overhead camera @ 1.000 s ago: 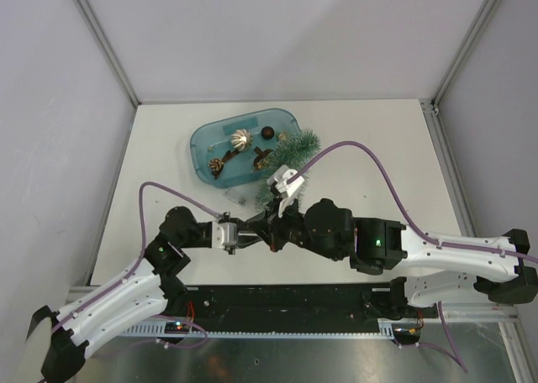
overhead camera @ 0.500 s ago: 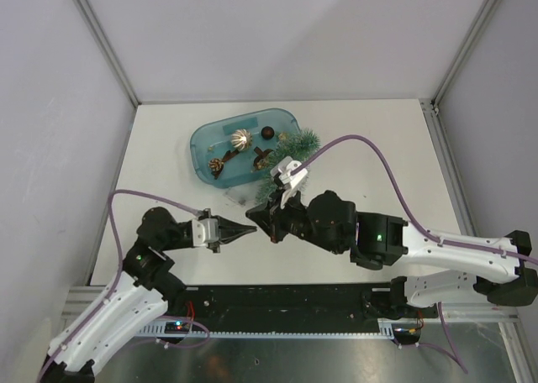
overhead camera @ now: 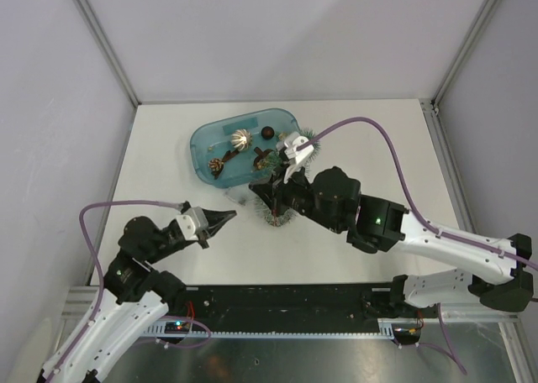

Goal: Decorate the small christmas tree

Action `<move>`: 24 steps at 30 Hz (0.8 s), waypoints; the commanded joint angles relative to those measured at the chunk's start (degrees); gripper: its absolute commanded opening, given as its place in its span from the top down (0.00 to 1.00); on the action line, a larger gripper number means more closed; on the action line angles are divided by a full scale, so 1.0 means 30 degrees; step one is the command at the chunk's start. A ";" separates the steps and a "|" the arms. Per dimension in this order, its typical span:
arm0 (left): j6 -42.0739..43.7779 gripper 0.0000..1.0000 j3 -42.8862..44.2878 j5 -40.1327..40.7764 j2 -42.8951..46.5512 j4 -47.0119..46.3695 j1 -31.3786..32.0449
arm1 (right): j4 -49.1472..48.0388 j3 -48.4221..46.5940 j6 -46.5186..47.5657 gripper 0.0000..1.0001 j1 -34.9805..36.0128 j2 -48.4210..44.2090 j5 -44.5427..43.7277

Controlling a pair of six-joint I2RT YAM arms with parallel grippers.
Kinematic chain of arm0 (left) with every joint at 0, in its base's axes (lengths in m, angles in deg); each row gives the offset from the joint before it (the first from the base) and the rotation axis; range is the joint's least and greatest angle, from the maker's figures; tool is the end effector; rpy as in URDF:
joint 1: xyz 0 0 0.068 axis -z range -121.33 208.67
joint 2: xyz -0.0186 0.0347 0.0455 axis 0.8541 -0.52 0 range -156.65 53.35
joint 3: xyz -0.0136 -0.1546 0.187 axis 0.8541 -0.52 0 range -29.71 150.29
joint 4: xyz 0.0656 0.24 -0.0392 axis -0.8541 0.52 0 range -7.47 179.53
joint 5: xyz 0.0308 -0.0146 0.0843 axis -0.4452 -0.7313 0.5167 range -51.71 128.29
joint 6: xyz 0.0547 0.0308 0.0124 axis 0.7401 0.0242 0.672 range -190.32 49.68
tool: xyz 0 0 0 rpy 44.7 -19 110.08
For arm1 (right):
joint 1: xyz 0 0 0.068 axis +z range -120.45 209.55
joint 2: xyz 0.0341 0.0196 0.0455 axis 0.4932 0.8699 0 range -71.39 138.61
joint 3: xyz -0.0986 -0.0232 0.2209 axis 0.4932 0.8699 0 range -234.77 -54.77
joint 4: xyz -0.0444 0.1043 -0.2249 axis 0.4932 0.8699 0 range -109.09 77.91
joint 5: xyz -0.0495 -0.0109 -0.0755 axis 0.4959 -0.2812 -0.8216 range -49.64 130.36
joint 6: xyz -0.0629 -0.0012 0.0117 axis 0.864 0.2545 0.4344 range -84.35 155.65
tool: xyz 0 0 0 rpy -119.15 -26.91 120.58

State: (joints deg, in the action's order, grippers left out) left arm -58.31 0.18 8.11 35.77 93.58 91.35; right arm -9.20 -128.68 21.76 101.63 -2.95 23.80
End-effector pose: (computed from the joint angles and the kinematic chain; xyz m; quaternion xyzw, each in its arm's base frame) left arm 0.0970 -0.0918 0.2952 0.4288 0.5537 -0.3029 0.6464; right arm 0.1006 0.2654 0.4031 -0.2677 0.6821 0.3810 0.5638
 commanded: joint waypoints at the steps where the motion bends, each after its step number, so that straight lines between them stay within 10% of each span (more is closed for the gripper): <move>1: -0.0039 1.00 0.0987 0.4275 0.0350 0.0947 -0.0186 | -0.1354 -0.1350 0.1169 1.00 -0.0511 0.0554 0.0553; 10: 0.0828 1.00 0.1166 1.2807 -0.0047 0.0520 -0.0174 | -0.2228 -0.1955 0.2253 1.00 -0.1658 0.1378 0.0657; 24: 0.1374 1.00 0.2165 1.6344 -0.5529 -0.4239 -0.0407 | -0.2586 -0.4770 0.4417 1.00 -0.3423 0.3812 0.0519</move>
State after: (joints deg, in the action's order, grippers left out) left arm -56.72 4.79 49.44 21.50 86.46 91.27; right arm -13.53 -139.28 32.05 93.10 7.74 25.68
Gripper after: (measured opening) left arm 0.005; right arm 0.009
